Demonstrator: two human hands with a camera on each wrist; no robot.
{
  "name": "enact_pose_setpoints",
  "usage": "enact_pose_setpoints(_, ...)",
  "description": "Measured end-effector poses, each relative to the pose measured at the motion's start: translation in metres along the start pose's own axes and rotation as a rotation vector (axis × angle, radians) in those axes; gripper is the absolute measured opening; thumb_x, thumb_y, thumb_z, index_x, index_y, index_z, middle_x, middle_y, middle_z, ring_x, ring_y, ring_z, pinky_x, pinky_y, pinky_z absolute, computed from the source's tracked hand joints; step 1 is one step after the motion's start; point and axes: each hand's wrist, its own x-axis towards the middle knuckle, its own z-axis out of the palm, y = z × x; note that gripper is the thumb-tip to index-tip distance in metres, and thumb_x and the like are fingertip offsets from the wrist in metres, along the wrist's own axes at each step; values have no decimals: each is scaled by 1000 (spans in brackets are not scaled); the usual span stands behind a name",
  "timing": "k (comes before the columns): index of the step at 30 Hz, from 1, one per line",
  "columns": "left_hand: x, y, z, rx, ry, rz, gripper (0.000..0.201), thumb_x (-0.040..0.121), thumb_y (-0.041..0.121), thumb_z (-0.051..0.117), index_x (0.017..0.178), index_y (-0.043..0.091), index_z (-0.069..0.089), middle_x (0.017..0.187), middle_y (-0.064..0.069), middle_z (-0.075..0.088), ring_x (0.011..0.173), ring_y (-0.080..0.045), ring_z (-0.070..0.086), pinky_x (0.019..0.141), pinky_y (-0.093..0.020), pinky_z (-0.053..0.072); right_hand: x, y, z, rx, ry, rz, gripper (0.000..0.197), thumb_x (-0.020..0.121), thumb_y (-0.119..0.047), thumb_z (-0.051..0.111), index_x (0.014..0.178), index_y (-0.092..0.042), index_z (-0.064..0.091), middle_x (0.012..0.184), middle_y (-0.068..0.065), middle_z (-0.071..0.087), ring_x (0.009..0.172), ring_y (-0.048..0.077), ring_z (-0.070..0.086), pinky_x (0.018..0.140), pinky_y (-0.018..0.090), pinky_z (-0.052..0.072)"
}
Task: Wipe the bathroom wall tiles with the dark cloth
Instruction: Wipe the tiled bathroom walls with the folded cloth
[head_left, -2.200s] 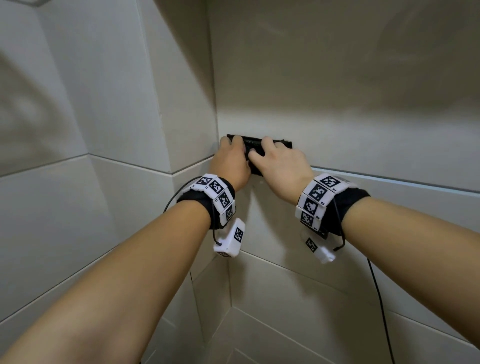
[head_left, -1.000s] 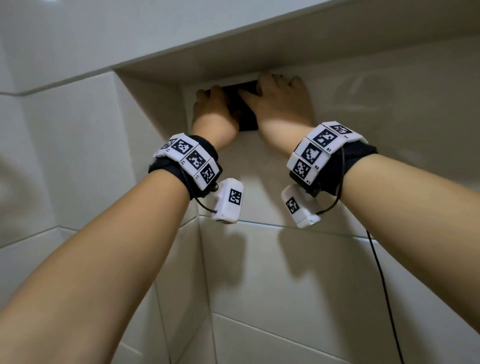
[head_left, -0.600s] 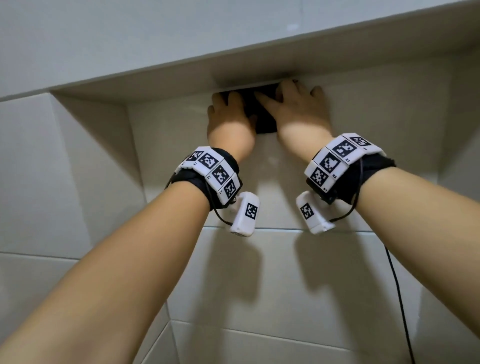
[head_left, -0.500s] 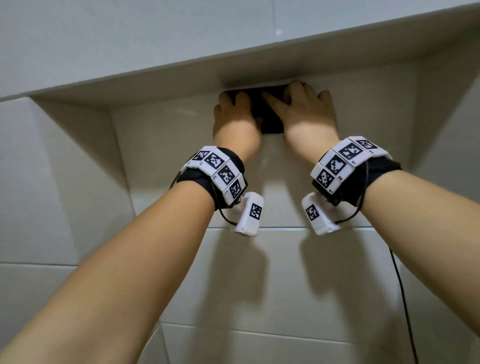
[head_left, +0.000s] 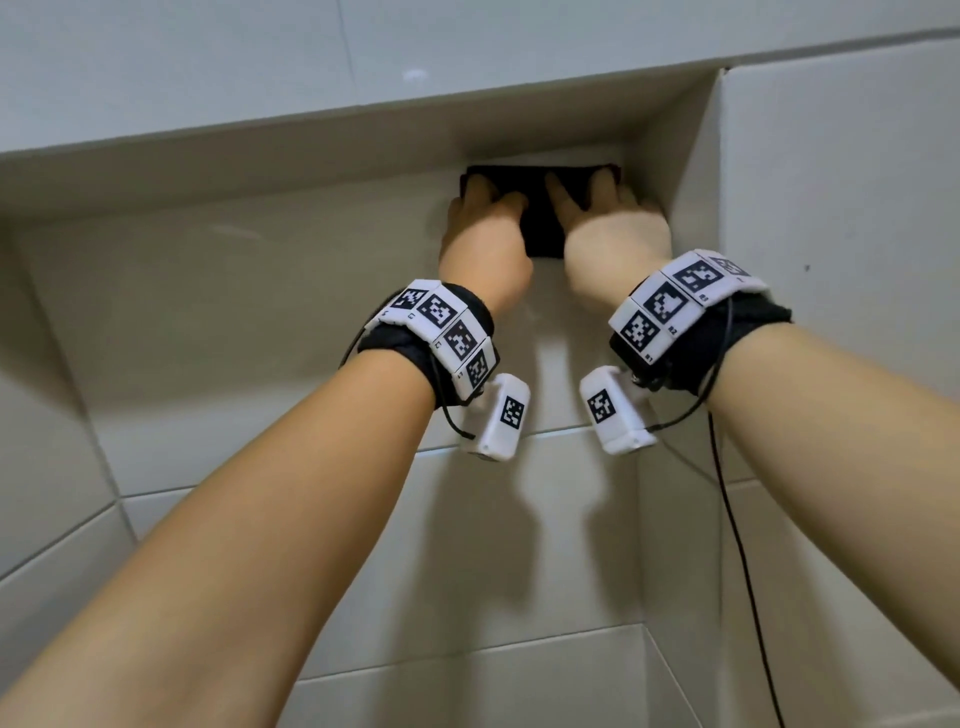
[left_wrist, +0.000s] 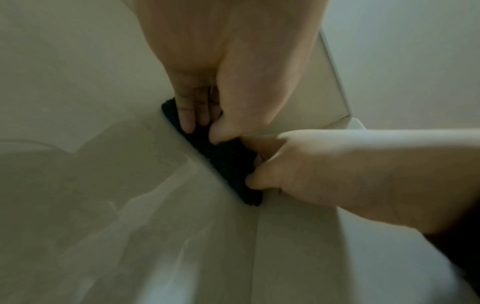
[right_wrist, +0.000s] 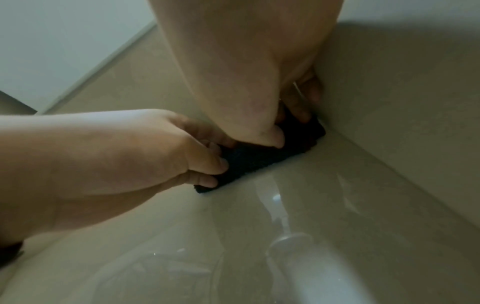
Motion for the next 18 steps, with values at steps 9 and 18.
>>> enact_pose_setpoints(9, -19, 7, 18, 49, -48, 59, 47, 82, 6, 57, 128, 16, 57, 139, -13, 40, 124, -35, 44, 95, -44, 48, -24, -3, -1, 62, -190, 81, 75, 95, -15, 46, 157, -20, 4, 155, 22, 16, 138, 41, 30, 105, 49, 36)
enact_pose_setpoints(18, -65, -4, 50, 59, -44, 74, 34, 87, 9, 47, 116, 15, 63, 126, -13, 48, 109, -37, 51, 76, -44, 45, -81, -13, 57, 144, -209, 85, 76, 93, -8, 45, 156, -14, 2, 142, 16, 25, 126, 33, 35, 79, 39, 38)
